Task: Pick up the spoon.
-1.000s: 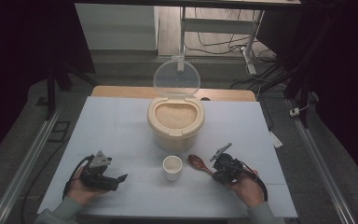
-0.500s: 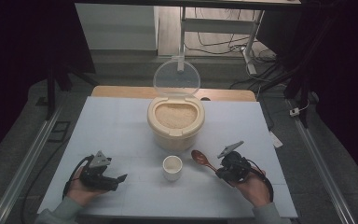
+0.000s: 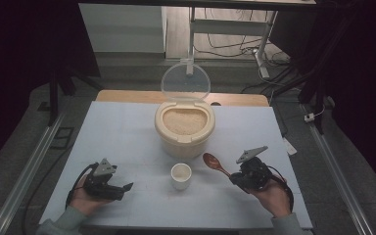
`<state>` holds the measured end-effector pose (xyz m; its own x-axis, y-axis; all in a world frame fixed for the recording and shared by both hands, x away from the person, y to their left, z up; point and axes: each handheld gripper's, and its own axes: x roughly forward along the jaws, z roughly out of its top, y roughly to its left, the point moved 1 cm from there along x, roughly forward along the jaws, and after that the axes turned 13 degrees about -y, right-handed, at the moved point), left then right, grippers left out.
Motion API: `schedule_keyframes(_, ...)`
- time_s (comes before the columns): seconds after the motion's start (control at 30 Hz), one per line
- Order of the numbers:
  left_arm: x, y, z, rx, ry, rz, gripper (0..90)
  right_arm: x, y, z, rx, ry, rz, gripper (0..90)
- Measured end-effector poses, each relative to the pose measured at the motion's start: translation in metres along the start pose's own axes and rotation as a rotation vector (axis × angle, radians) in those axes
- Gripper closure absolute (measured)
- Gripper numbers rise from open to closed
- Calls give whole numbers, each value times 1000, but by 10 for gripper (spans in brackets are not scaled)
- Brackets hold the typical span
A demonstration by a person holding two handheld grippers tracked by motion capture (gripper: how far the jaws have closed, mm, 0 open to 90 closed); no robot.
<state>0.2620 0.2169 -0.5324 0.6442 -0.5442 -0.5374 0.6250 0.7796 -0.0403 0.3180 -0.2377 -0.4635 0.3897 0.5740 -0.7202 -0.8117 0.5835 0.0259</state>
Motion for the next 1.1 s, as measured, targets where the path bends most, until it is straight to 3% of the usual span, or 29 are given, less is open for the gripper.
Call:
schedule_keyframes(0.43, 1, 0, 0, -1, 2, 1, 108, -17, 5, 8, -4, -84, 45, 792)
schedule_keyframes(1.1, 1, 0, 0, -4, 3, -1, 108, -18, 31, 30, -91, -158, 132, 793)
